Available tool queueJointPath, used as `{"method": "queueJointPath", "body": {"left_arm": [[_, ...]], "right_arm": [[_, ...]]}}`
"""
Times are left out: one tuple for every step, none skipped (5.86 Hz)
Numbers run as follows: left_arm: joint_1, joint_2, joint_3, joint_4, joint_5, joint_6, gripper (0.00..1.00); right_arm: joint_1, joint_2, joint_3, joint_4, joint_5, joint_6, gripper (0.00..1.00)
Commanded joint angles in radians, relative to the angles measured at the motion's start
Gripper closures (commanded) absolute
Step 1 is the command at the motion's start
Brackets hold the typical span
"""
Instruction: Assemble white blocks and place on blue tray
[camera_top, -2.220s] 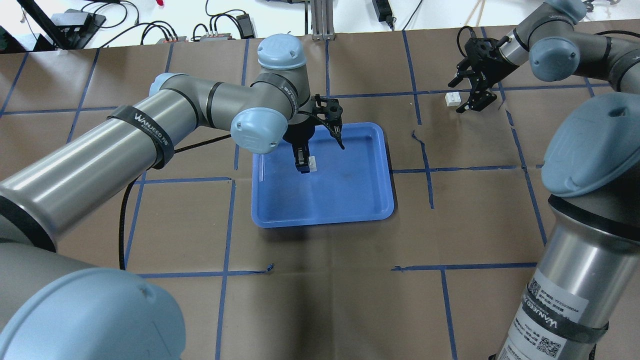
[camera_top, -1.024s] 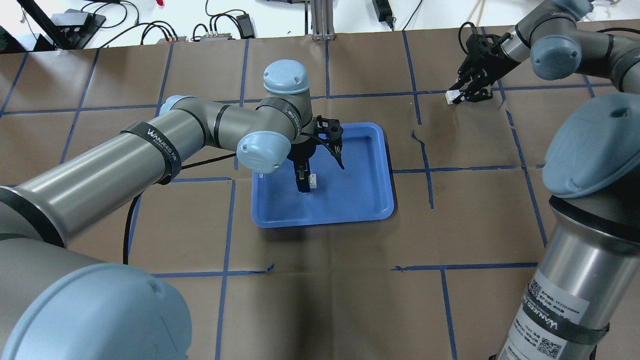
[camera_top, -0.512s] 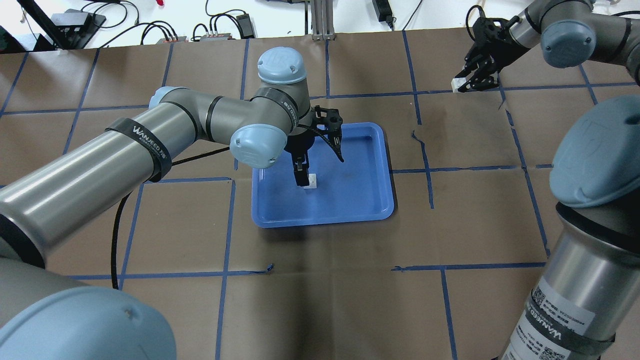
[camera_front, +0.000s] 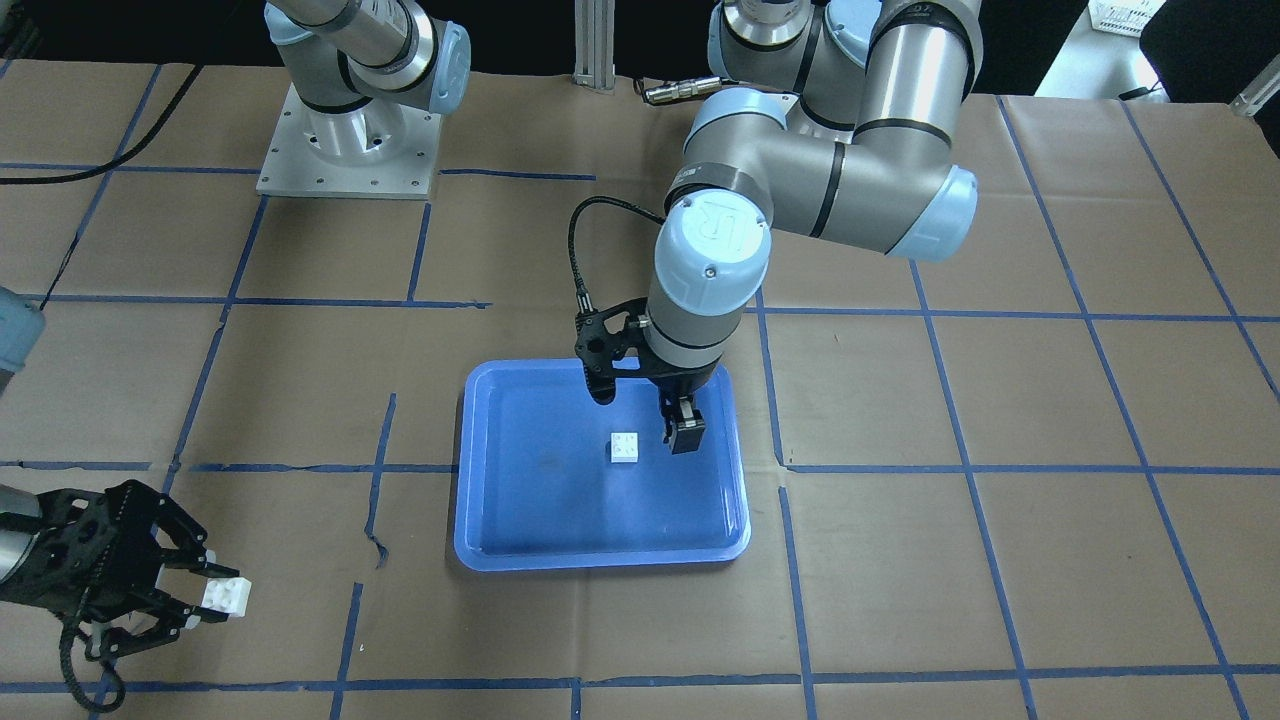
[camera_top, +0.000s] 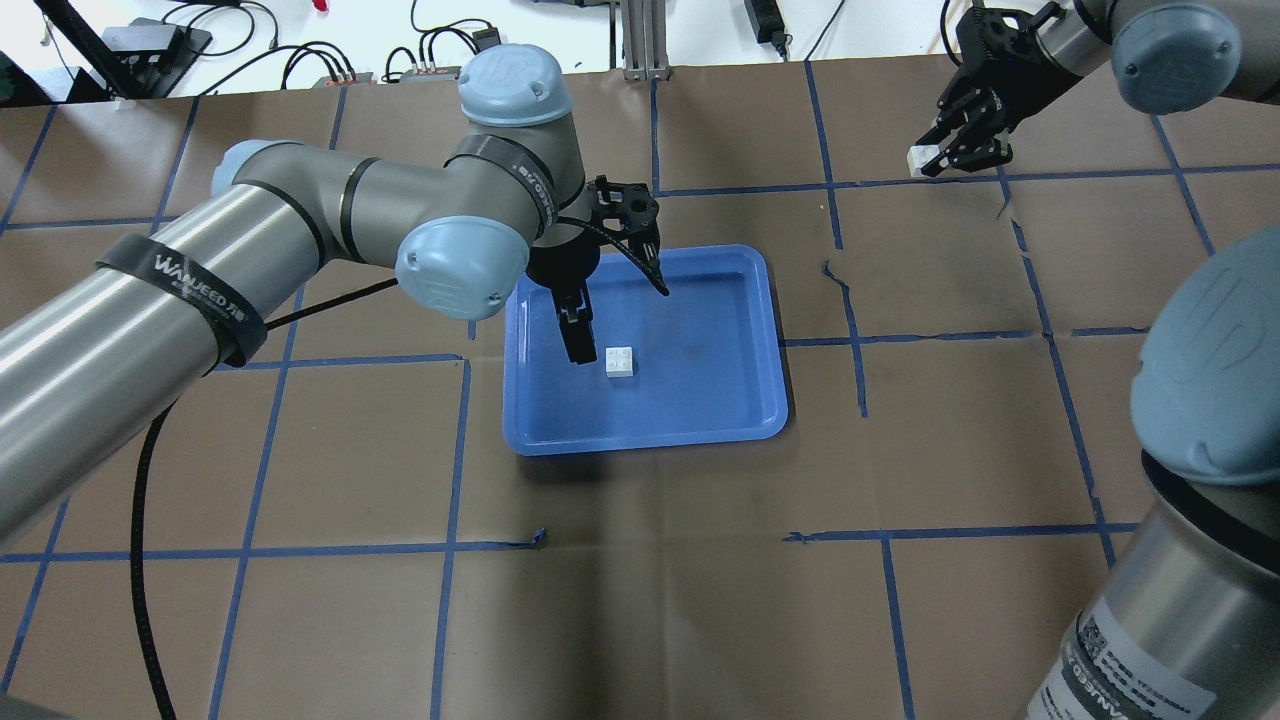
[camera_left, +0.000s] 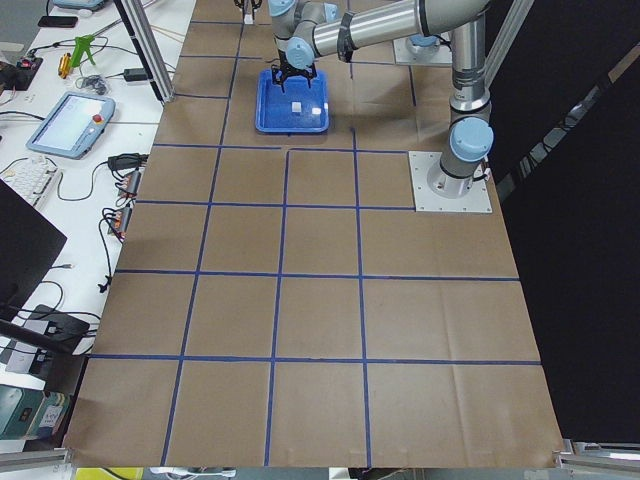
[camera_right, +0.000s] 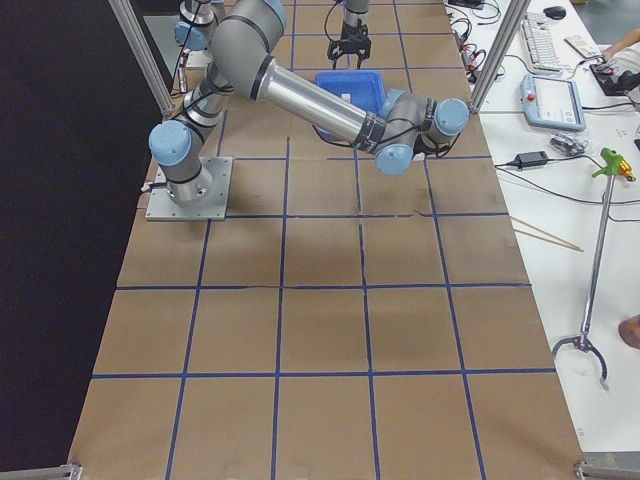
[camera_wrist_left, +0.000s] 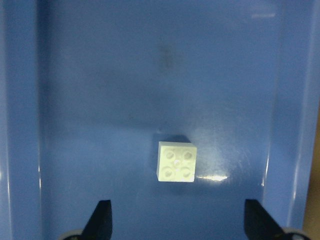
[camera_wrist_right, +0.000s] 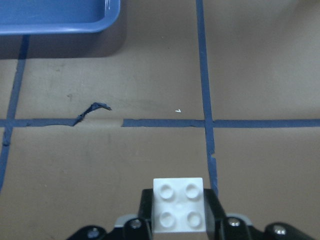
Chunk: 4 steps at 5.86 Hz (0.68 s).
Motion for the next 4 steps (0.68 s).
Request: {"method": "queueJointPath", "body": {"left_arm": [[0.07,0.089,-0.001,-0.116,0.002,-0.006,0.02],[0.099,0.125,-0.003,-0.211,0.002,-0.002,0.02],[0.117,0.143,-0.003,-0.25,0.005,0.0,0.01],[0.13,0.147,-0.003,-0.252,0.005,0.0,0.01]], "right_arm": [[0.013,-0.101,0.172,-0.051,0.041,0.01,0.7],[0.025,-0.13,0.262,-0.124,0.06,0.063,0.7],[0.077,-0.14,0.328,-0.233,0.075,0.139,0.7],[0.149,-0.138,0.393,-0.378,0.074,0.269,0.7]]}}
